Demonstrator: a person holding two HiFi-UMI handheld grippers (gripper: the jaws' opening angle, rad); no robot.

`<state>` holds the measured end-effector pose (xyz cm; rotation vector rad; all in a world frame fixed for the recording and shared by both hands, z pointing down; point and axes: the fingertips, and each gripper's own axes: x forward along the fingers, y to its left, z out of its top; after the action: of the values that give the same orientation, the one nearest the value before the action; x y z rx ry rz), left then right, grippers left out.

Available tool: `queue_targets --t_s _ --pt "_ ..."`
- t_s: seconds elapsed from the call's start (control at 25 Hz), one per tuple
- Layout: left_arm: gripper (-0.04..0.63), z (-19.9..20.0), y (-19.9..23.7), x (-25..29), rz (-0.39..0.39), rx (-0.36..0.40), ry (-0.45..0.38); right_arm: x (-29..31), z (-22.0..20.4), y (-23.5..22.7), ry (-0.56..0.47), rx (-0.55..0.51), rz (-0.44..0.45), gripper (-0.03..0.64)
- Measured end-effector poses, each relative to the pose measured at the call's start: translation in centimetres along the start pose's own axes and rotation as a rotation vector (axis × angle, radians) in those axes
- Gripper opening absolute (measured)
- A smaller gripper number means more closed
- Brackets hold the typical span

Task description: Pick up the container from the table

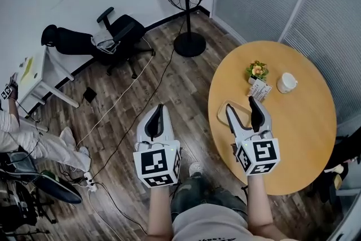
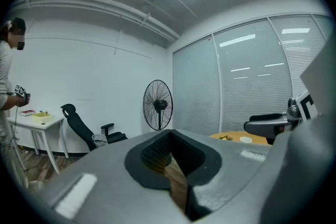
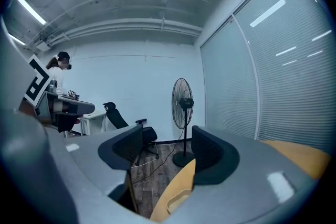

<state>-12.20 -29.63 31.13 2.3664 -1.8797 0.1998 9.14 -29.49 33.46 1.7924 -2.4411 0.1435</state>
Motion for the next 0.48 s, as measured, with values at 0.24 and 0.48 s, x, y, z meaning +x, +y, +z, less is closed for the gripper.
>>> queue_targets --t_s 0.24,0.48 --pt "0.002 -1.5 0.3 3.7 -0.05 0.008 0.046 2.4 -1.7 -1.4 0.043 0.013 -0.045 0.299" --pt "0.002 -3.3 0.3 5.3 -0.073 0.001 0.097 3.0 -4.1 -2.5 0.115 0.02 -0.072 0.301"
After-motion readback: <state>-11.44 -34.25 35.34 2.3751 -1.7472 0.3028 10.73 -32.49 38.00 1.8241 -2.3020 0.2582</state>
